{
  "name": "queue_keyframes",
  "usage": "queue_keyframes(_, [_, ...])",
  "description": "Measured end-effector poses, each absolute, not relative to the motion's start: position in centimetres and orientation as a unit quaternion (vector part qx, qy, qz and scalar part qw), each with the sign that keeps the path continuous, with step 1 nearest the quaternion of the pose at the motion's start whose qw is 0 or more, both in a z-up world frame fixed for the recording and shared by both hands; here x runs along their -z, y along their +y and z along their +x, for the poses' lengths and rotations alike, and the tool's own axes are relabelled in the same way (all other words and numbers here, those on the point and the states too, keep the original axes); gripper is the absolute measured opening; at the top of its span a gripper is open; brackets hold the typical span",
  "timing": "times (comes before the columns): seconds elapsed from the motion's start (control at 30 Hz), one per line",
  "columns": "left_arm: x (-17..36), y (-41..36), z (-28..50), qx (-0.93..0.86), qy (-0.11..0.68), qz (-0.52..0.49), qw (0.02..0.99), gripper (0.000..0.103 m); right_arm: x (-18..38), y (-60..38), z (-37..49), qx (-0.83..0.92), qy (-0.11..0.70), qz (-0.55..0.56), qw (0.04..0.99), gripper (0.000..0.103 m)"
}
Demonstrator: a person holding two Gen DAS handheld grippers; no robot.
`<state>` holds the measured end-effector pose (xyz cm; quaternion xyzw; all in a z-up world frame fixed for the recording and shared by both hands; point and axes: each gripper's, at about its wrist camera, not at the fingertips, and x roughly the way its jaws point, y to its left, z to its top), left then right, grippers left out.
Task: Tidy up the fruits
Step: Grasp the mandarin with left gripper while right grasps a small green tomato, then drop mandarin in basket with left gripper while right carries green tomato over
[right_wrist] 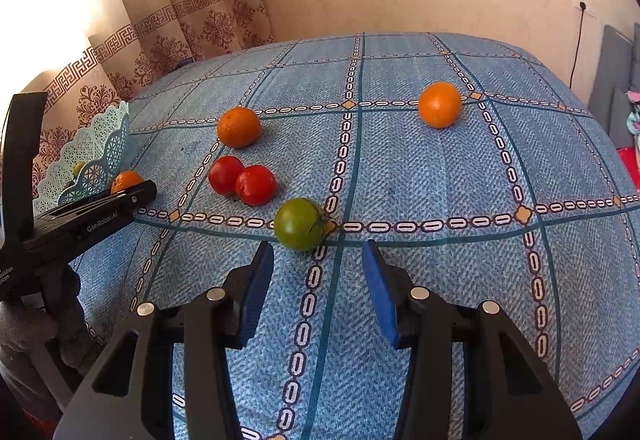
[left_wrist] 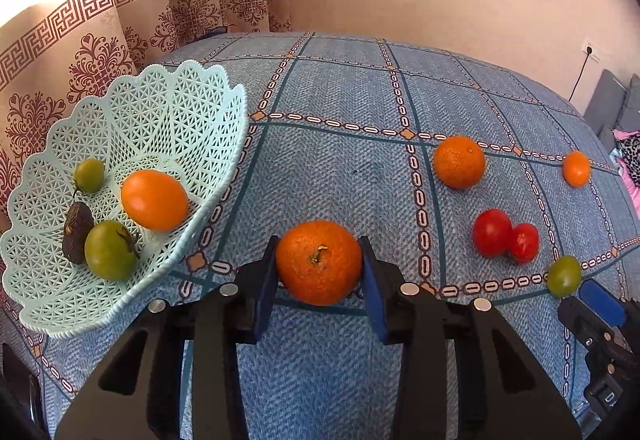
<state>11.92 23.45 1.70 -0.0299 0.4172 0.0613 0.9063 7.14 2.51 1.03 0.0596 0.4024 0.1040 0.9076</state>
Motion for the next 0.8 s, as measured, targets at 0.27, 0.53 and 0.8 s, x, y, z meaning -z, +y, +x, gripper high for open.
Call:
queue_keyframes(0.27, [-3.7, 21.7, 9.6, -0.030, 0.396, -0.022, 0.918, 0.039, -1.1, 2.4, 7.4, -0.103, 0.401, 0.061, 0.908, 0.045])
queue_keyframes(0.53, [-5.0, 21.2, 8.0, -0.017, 0.378, -0.021, 0.926, 0.039, -1.3, 3.3, 8.7, -0.112, 0.405, 0.049, 0.906, 0.042])
queue_keyframes(0.8, [-5.3, 22.5, 7.5, -0.020, 0.372, -0.036, 0.927, 0.039, -0.8, 3.9, 9.5, -0.116, 0.410, 0.037, 0.904, 0.032])
